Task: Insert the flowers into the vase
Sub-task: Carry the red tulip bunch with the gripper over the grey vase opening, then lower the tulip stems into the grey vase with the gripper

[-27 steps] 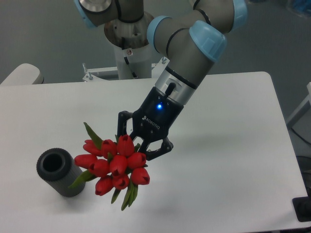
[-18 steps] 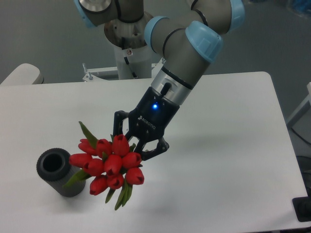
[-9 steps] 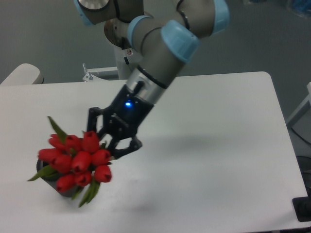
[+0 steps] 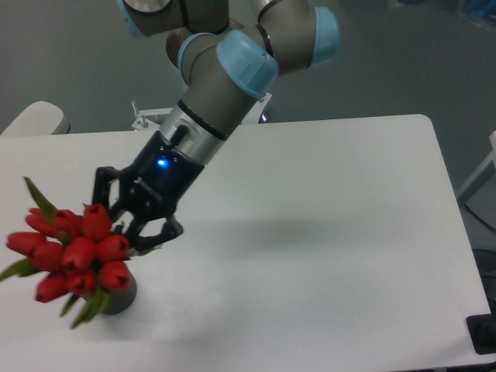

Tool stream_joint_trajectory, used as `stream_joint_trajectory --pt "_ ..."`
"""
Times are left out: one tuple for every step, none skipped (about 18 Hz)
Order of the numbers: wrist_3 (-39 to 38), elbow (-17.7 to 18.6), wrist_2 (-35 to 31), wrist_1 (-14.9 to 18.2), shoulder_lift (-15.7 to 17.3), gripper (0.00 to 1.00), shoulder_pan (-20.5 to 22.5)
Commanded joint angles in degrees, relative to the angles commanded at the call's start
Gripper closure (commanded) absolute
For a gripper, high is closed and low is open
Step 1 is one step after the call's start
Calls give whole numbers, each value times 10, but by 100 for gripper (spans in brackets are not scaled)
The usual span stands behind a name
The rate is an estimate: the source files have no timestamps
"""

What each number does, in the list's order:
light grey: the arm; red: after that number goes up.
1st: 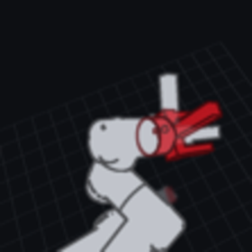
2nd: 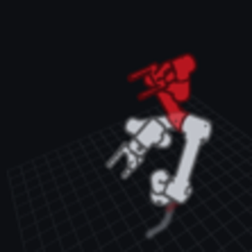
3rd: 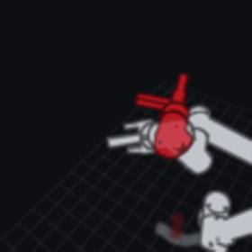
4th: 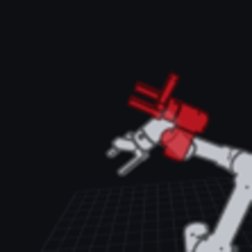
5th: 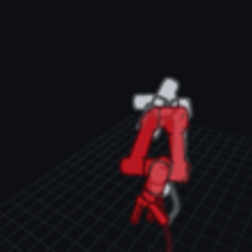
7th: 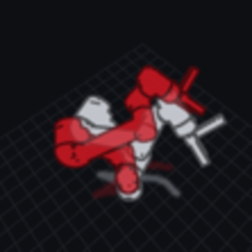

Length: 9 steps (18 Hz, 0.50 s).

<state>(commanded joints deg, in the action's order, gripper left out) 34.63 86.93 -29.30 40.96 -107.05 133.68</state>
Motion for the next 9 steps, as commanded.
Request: stream_joint_trajectory --pt "1 -5 30 -1 -5 70 2" --pt "1 -11 55 -1 -11 70 4" --pt "2 -14 73 -2 -16 70 4" --pt "6 -16 87 -2 -17 70 4" --pt "13 -15 97 -2 -18 70 4" --pt "16 -15 104 -2 -18 70 3" --pt "16 -16 105 -2 -18 70 1" --pt "17 -16 105 -2 -18 70 -2" --pt "19 -17 105 -3 -18 70 -4"
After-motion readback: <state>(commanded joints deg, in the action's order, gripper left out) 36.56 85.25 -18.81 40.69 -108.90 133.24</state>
